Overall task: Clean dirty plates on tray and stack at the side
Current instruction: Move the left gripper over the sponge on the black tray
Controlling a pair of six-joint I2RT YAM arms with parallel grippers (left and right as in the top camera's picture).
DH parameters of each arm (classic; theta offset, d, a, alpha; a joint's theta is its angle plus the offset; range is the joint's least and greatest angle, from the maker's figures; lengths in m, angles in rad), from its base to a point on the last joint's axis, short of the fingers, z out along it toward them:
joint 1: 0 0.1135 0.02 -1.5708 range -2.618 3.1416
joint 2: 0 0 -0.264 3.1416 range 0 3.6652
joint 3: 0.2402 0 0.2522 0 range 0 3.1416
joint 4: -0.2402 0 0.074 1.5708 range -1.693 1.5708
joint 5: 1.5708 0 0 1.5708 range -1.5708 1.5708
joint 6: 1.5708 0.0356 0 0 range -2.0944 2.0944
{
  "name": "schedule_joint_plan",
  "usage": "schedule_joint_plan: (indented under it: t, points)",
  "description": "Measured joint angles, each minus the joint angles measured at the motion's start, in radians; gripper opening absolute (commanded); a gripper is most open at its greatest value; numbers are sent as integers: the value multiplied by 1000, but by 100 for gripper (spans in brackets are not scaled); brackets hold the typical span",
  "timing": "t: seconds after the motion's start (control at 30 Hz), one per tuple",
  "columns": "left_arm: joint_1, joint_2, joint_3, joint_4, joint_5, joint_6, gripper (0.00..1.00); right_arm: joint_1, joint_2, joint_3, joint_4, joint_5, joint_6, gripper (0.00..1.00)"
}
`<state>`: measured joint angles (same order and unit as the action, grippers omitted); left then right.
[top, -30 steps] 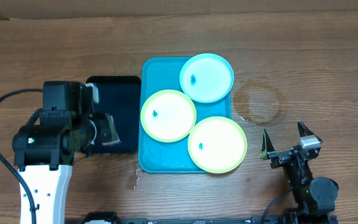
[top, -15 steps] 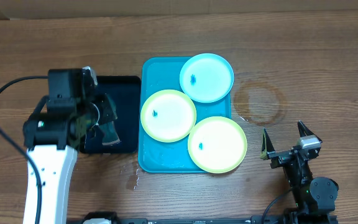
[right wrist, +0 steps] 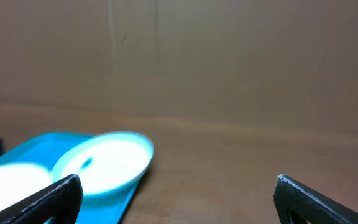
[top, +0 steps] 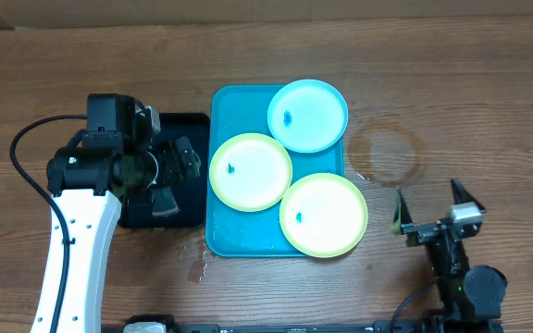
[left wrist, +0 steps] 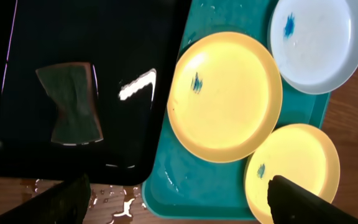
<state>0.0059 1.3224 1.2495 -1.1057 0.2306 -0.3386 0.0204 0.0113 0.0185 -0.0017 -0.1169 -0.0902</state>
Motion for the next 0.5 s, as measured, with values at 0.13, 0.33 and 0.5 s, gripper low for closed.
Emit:
schedule_joint_plan:
  t: [0.13, 0.33, 0.5]
  points:
    - [0, 0, 0, -3, -2, 0, 96, 0, 0, 0, 35, 28, -23, 100]
    - [0, 0, 0, 10, -33, 0, 91, 0, 0, 0, 119, -47, -31, 100]
    - [0, 0, 1, 43, -44, 0, 87, 0, 0, 0, 193, -152, 13, 100]
